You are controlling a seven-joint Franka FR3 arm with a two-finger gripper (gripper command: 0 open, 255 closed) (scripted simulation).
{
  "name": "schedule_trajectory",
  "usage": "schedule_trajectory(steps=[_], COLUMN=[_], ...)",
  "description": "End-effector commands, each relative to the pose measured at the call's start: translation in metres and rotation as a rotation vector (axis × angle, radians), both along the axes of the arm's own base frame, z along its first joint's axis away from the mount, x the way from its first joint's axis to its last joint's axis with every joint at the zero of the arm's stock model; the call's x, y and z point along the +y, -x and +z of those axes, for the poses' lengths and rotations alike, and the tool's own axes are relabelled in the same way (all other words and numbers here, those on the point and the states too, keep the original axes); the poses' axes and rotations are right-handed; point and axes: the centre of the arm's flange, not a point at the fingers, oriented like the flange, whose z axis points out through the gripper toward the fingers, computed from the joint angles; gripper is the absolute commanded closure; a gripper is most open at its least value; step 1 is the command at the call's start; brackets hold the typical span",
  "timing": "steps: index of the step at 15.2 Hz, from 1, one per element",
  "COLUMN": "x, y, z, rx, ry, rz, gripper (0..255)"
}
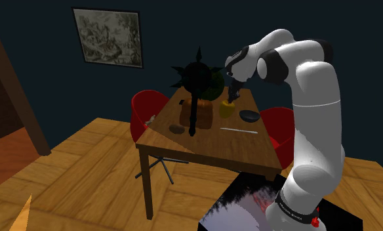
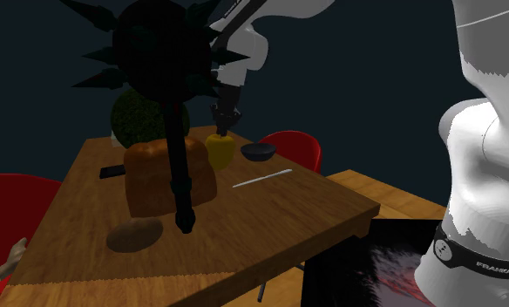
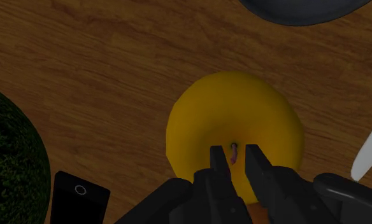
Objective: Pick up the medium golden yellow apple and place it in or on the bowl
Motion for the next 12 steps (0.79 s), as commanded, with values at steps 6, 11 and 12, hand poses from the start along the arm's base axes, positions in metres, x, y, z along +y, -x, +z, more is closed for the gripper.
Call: schedule_trajectory(steps=[6,11,12], x=[0.000,0.000,0.000], y=[0.000,0.000,0.000], z=[0.000,0.021,0.026], rx=[0.000,0.000,0.000], ry=[0.000,0.000,0.000], rz=[0.000,0.000,0.000], gripper=[255,255,255])
